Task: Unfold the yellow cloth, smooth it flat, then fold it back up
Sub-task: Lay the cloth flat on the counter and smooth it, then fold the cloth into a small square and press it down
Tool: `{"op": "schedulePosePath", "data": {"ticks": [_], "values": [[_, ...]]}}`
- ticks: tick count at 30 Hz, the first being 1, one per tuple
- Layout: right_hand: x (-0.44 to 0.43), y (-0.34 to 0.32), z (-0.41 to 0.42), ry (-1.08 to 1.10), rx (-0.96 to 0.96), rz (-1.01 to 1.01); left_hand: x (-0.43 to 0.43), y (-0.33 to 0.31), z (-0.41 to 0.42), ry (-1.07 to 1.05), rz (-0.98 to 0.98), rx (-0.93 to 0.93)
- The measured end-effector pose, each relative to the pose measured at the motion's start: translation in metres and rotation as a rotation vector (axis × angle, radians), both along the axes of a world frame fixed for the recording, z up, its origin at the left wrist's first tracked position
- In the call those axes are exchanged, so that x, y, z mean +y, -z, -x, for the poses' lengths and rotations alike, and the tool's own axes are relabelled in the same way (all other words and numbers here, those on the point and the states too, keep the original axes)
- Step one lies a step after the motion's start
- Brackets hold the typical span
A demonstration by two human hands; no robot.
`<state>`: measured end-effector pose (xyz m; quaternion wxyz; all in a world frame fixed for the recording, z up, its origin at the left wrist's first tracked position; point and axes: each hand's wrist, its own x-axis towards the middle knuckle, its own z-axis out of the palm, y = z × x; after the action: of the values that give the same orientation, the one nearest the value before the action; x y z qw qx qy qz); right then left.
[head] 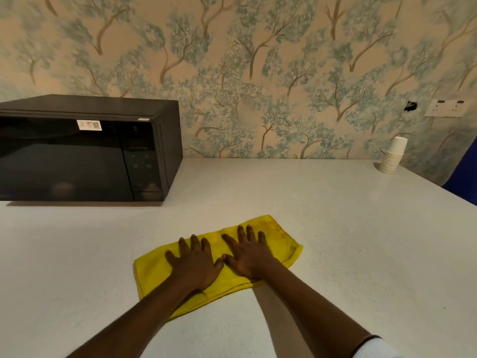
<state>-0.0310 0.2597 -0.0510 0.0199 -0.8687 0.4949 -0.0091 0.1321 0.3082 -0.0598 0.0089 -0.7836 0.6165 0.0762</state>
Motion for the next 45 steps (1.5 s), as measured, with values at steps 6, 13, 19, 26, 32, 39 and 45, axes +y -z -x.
{"op": "schedulePosePath", "data": {"ticks": [6,13,19,26,32,39,45], "values": [[0.014,-0.010,0.024,-0.089,-0.019,0.009,0.008,-0.020,0.006,0.038,-0.053,0.077],[0.057,-0.027,0.028,0.378,-0.203,0.207,-0.010,-0.038,0.003,0.178,0.036,0.192],[0.109,-0.021,0.025,0.684,-0.306,0.051,-0.034,-0.038,0.002,0.184,0.051,0.178],[0.114,-0.025,0.009,0.791,-0.557,-0.124,-0.047,-0.045,-0.001,0.208,0.005,0.235],[0.116,-0.030,-0.007,0.881,-0.859,-0.097,-0.046,-0.057,-0.002,0.281,-0.015,0.363],[0.110,-0.051,-0.007,0.784,-1.395,-0.026,-0.042,-0.071,-0.016,0.194,0.149,0.612],[0.095,-0.082,-0.003,0.640,-1.406,-0.029,-0.032,-0.108,-0.043,0.113,0.117,1.193]]}}
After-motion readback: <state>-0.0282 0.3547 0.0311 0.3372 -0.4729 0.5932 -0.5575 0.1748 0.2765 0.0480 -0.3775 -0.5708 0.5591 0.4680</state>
